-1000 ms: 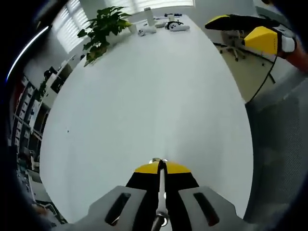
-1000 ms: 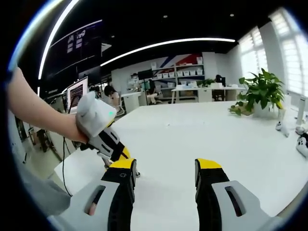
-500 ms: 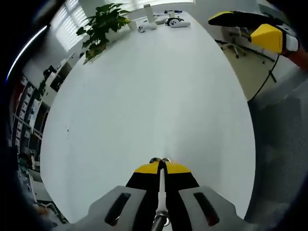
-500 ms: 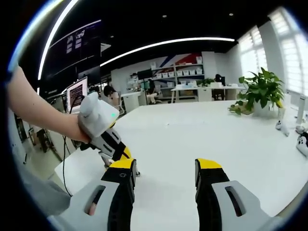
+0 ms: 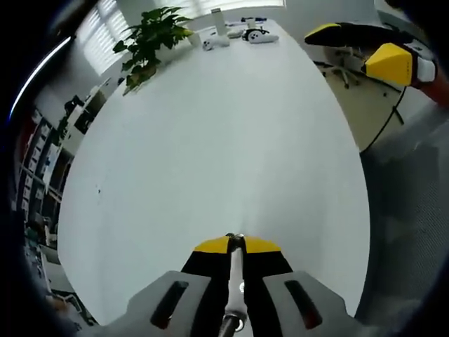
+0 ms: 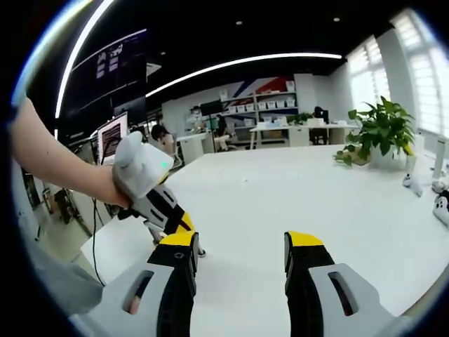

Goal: Place the washer onto the threaded stud by aligning its center hole with the stud, sliding it down to the base, and recovering from edge contact or off-axis alignment until the washer reaches the visible bottom stop.

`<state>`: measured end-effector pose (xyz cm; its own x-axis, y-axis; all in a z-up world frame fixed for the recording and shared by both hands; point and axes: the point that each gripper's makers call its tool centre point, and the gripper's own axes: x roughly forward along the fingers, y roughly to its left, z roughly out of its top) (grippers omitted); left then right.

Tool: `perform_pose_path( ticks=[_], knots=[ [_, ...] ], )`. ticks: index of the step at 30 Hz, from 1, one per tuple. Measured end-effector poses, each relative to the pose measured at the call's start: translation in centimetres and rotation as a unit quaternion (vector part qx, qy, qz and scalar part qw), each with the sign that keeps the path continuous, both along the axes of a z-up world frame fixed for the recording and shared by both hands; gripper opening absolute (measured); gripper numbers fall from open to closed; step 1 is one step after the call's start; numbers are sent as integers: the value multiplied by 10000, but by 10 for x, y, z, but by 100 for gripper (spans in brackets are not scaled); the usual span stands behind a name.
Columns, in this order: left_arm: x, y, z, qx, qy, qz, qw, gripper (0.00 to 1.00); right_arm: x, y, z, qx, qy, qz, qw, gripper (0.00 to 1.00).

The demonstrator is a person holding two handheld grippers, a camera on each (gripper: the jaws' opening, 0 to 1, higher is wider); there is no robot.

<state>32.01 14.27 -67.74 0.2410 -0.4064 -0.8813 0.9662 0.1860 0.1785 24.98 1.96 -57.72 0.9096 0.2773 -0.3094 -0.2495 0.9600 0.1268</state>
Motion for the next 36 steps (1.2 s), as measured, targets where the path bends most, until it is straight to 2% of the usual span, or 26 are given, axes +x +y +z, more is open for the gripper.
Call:
perform_pose_path(
  ticks=[5,8,10,12,15,17,19,23,31,32,33,35,36],
  knots=[
    [-6,2,-2,-87,175,158,9997,3,-1,3,-2,-13,30,38,10000,52],
    [-8,4,-2,-121,151,186,9996,2,-1,4,-1,-19,24,53,10000,52],
    [-4,6,2,-142,22,238,9996,2,-2,3,-1,-5,26,38,10000,52],
    [-3,7,4,-225,48,362,9991,2,-2,2,-1,17,33,17,10000,52],
    [-4,8,11,-292,-16,451,9986,3,-1,1,-1,39,31,-1,10000,52],
    [-1,6,20,-522,-135,593,9968,2,-1,1,-1,18,27,3,10000,52],
    [-4,7,25,-589,-150,625,9962,3,-2,1,-1,18,37,11,10000,52],
    [-8,17,38,-786,-258,824,9932,3,-3,9,-3,-76,45,131,9999,52],
    [-16,48,85,-1511,-574,1477,9757,4,-7,16,6,-211,-8,275,9994,52],
    [-16,51,90,-1664,-595,1595,9713,4,-6,17,10,-232,-27,279,9993,52],
    [-19,55,101,-1929,-570,1852,9619,5,-6,18,11,-240,-34,281,9993,52],
    [-22,60,121,-2334,-746,2121,9460,5,-6,20,16,-241,-55,291,9993,52],
    [-24,62,128,-2445,-813,2166,9417,6,-5,22,17,-249,-39,291,9993,52]
  ],
)
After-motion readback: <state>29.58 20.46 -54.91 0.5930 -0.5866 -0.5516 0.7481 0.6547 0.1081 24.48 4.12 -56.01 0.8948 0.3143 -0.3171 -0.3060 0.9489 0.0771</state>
